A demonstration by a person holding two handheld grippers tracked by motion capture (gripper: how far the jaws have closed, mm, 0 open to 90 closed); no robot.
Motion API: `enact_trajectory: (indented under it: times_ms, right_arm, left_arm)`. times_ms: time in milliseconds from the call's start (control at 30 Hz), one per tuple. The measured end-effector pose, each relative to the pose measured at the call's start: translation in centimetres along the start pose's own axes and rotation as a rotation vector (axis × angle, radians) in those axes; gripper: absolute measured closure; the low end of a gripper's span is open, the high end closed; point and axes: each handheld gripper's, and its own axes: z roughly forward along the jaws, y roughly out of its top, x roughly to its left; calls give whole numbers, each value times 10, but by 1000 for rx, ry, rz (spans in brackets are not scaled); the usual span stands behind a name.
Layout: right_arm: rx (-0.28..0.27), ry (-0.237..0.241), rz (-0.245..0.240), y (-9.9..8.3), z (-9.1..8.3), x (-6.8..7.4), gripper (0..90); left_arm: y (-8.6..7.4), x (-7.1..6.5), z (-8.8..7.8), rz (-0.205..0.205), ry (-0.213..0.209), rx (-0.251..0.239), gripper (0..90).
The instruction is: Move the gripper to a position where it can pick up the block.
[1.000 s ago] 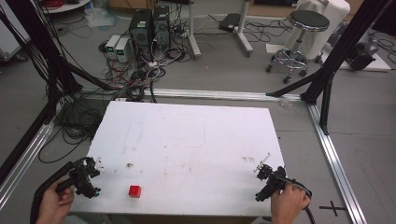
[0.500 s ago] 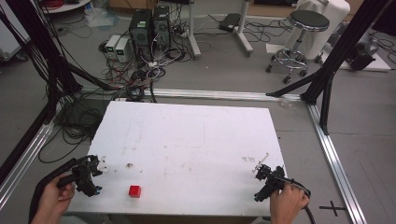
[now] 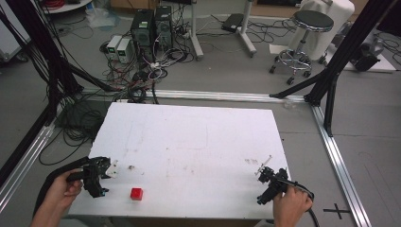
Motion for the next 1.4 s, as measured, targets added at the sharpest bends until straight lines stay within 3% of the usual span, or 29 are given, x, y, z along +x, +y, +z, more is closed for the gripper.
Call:
enact_trajectory:
  times_ms: [200, 400, 500, 900, 1400]
  right_arm:
    - [-4, 6, -2, -1, 0, 0, 19]
    - [-7, 9, -2, -2, -1, 0, 19]
    - [-9, 8, -1, -2, -1, 0, 19]
    - [-11, 11, -1, -1, -1, 1, 19]
    - [-11, 14, -4, 0, -1, 1, 19]
  left_arm:
    - [12, -1, -1, 103, -21, -20, 225]
    - [26, -3, 0, 182, -41, -37, 225]
    - [30, -4, 0, 202, -42, -42, 225]
    - [48, -14, 4, 255, -63, -26, 224]
    - [69, -27, 14, 270, -111, -1, 225]
